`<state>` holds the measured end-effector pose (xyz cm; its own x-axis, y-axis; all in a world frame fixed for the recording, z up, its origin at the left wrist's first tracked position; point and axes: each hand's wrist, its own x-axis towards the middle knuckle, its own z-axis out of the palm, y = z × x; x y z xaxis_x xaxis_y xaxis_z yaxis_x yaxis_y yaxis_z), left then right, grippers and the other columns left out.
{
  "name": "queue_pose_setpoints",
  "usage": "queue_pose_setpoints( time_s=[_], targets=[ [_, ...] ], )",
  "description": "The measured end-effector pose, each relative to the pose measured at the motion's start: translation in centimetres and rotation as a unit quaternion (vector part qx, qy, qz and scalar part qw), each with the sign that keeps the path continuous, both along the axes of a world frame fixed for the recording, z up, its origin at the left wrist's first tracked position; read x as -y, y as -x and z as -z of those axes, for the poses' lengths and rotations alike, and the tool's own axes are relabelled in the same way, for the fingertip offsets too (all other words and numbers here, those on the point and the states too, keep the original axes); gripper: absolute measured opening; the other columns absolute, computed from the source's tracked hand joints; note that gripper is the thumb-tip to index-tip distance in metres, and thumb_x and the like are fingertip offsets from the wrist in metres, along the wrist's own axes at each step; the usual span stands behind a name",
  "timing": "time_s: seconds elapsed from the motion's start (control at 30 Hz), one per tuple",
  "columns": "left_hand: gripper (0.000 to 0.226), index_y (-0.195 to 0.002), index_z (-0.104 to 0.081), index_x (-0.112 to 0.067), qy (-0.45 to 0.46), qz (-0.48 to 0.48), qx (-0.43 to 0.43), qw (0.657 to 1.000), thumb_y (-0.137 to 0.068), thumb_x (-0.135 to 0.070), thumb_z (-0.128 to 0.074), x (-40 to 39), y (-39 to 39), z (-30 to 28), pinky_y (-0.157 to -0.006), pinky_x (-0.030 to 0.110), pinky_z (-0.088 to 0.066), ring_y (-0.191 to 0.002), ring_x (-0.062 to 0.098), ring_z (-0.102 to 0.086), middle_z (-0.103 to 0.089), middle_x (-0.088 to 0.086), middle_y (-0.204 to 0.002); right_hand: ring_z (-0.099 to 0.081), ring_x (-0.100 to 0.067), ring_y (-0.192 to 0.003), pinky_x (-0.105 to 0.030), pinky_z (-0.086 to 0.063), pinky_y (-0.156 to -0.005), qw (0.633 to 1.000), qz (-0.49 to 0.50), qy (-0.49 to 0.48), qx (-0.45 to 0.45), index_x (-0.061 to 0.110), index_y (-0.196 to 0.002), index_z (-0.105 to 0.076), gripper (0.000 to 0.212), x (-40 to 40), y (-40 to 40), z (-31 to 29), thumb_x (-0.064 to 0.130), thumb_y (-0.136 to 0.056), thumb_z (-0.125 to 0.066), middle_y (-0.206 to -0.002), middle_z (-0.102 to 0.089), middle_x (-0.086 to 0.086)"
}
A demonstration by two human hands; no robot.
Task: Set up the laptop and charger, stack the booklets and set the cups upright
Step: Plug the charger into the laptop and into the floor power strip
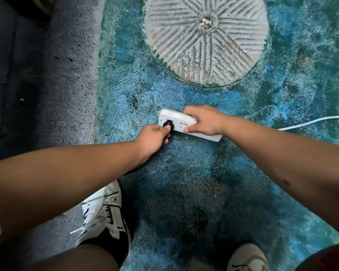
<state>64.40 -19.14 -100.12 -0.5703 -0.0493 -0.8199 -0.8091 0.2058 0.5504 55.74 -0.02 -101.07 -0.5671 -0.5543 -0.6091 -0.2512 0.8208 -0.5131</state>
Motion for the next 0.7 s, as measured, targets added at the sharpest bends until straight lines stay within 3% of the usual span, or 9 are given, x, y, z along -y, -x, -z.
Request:
queue_pose_setpoints(
  time_s=[0.27, 0.37, 0.6, 0.7],
  targets=[
    [0.029, -0.08, -0.064, -0.012, -0.002, -0.039, 0.02, 0.999, -0.099, -0.032, -0.055, -0.6, 0.0, -0.9, -0.058, 0.028, -0.039, -0.06, 0.014, -0.053, -0.061, 0.001, -0.067, -0.056, -0.022, -0.083, -0.035, -0.046, -0.071, 0.999, -0.036, 0.0, -0.031, 0.025, -0.1, -0.048, 0.034, 0.3, 0.2, -0.6, 0.041, -0.083, -0.073, -0.089, -0.057, 0.003],
    [0.028, -0.08, -0.063, -0.011, 0.017, -0.048, 0.046, 0.998, -0.099, -0.029, -0.055, -1.1, 0.1, -0.7, -0.049, 0.023, -0.04, -0.05, 0.01, -0.052, -0.061, 0.0, -0.065, -0.053, -0.02, -0.08, -0.031, -0.038, -0.064, 0.999, -0.044, -0.013, -0.027, 0.026, -0.101, -0.052, 0.033, 0.3, -0.1, 0.1, 0.043, -0.083, -0.073, -0.082, -0.053, 0.008],
    [0.031, -0.084, -0.064, -0.009, 0.065, 0.132, 0.179, 0.973, -0.101, -0.031, -0.05, -0.6, 1.4, -0.3, -0.043, 0.019, -0.031, -0.041, 0.008, -0.039, -0.06, -0.002, -0.057, -0.059, -0.024, -0.093, -0.034, -0.047, -0.078, 0.998, -0.045, -0.023, 0.029, 0.017, -0.109, -0.061, 0.03, 0.9, -2.2, 2.6, 0.034, -0.086, -0.072, -0.101, -0.065, -0.003],
    [0.044, -0.071, -0.064, -0.011, 0.074, 0.188, 0.19, 0.961, -0.102, -0.037, -0.047, -0.3, 1.9, -0.1, -0.043, 0.019, -0.03, -0.039, 0.008, -0.037, -0.05, -0.003, -0.05, -0.053, -0.024, -0.092, -0.033, -0.041, -0.076, 0.999, -0.046, -0.026, 0.005, 0.016, -0.109, -0.062, 0.03, 1.0, -2.1, 2.9, 0.034, -0.087, -0.071, -0.098, -0.053, -0.004]
  ],
)
